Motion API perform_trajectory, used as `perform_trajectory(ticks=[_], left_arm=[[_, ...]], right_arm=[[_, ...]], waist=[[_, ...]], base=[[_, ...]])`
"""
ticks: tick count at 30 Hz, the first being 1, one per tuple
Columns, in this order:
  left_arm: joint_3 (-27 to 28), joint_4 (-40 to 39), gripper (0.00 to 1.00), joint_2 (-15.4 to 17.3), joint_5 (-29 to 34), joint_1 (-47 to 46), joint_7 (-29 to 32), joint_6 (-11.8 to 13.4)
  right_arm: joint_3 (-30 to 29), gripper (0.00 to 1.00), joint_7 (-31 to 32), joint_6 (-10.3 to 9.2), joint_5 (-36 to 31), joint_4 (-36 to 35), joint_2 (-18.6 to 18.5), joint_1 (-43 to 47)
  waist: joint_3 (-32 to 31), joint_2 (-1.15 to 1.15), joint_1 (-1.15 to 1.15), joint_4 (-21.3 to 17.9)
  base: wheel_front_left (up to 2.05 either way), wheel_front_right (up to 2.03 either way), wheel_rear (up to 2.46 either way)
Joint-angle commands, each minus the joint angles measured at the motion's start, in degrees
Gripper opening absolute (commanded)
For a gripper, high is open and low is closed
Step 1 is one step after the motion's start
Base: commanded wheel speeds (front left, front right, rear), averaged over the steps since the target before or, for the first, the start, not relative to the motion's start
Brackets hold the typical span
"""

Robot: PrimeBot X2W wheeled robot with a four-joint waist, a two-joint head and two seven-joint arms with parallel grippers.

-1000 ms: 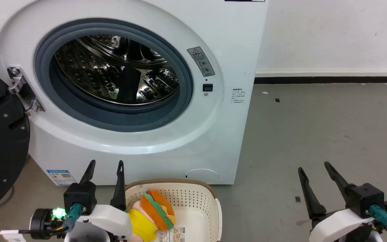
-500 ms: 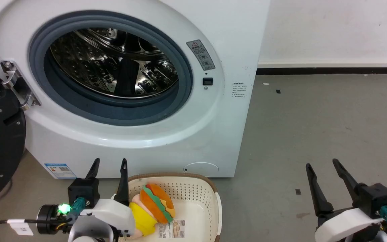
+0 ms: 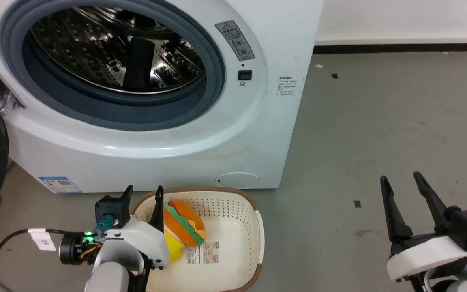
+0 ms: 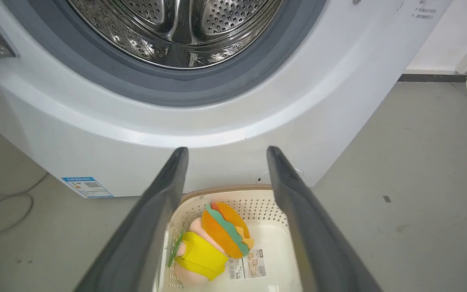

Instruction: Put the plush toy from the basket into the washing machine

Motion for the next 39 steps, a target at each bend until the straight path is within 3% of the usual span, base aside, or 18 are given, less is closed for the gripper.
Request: perform_trajectory(ticks=[1, 39], left_arm=[[-0.2, 1.9, 1.0, 0.4, -0.7, -2.0, -0.5, -0.1], [-2.2, 24.7, 1.0, 5.8, -6.9, -25.9, 3.2, 0.6]], right_arm=[[-0.5, 1.0, -0.7, -0.01, 0.7, -0.5, 0.0, -1.6], [-4.7, 1.0, -5.1, -0.03, 6.1, -4.7, 0.0, -11.4]], waist=[[1.5, 0.0, 0.0, -0.2], [29.3, 0.0, 0.0, -3.2]], base=[[0.0, 0.0, 0.0], [0.0, 0.0, 0.0]])
